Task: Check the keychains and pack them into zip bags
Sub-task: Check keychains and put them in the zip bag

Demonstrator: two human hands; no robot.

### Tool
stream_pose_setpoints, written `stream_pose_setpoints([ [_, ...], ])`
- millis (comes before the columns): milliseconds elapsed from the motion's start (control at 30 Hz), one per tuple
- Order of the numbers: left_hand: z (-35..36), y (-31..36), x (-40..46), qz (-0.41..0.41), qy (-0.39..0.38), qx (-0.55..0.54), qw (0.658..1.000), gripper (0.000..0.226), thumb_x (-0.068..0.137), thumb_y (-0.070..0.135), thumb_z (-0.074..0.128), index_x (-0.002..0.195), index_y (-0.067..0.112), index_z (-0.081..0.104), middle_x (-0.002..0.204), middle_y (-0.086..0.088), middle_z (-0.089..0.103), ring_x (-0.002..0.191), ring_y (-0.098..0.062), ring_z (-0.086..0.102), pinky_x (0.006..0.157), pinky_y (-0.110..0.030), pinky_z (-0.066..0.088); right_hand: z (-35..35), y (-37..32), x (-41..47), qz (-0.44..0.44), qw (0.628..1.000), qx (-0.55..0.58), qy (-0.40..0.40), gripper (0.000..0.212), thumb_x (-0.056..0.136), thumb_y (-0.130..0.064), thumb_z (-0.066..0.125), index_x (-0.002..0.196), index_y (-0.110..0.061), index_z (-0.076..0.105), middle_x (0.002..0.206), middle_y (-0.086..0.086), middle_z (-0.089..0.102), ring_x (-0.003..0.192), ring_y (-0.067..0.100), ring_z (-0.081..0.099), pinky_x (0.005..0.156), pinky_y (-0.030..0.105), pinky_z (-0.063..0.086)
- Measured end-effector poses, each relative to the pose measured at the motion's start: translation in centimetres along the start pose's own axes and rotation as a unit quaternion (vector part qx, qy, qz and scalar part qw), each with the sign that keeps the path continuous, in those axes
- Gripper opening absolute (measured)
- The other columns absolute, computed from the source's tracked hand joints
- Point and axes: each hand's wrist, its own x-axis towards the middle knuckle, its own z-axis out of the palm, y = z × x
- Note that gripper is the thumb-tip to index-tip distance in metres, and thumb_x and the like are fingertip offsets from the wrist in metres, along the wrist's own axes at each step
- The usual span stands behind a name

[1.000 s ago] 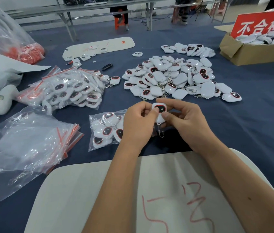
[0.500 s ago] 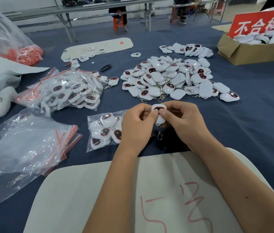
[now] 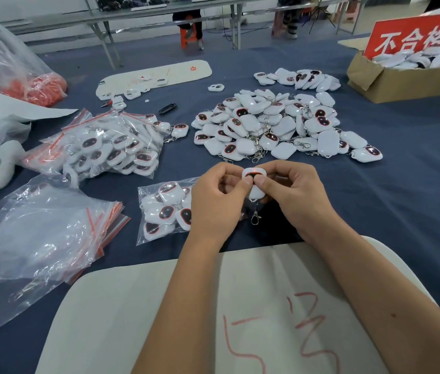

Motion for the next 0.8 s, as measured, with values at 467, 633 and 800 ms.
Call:
stream_pose_setpoints([
  [467, 0.10, 0.00, 0.11, -0.010, 0.040, -0.037, 0.998, 0.004, 0.091, 0.012, 0.076, 0.091, 0.014, 0.073, 0.077, -0.005, 0.075, 0.073, -0.023, 0.074, 0.065, -0.036, 0.063, -0.08, 0.05, 0.03, 0.004, 0.999, -0.002, -0.047, 0.023, 0.092, -0.006, 0.074, 0.103, -0.027, 0.077, 0.085, 0.001, 0.079, 0.075, 0.009, 0.071, 0.070, 0.021, 0.057],
  [633, 0.40, 0.33, -0.09, 0.029, 0.087, 0.008, 0.996, 0.009, 0.096, 0.012, 0.068, 0.088, 0.014, 0.070, 0.080, -0.002, 0.072, 0.078, -0.025, 0.070, 0.076, -0.044, 0.061, -0.03, 0.01, 0.10, 0.017, 1.000, -0.005, -0.014, 0.026, 0.091, -0.001, 0.073, 0.100, -0.025, 0.077, 0.087, -0.003, 0.080, 0.077, 0.006, 0.072, 0.070, 0.016, 0.055],
  [800, -0.27, 0.37, -0.29, 0.118, 0.235, 0.253, 0.931, 0.005, 0.090, 0.022, 0.063, 0.086, 0.021, 0.062, 0.083, 0.009, 0.061, 0.089, -0.017, 0.050, 0.072, -0.027, 0.033, 0.11, 0.04, 0.20, 0.032, 0.999, -0.015, 0.014, 0.025, 0.092, -0.002, 0.074, 0.100, -0.025, 0.076, 0.088, -0.003, 0.080, 0.077, 0.008, 0.071, 0.071, 0.016, 0.055],
])
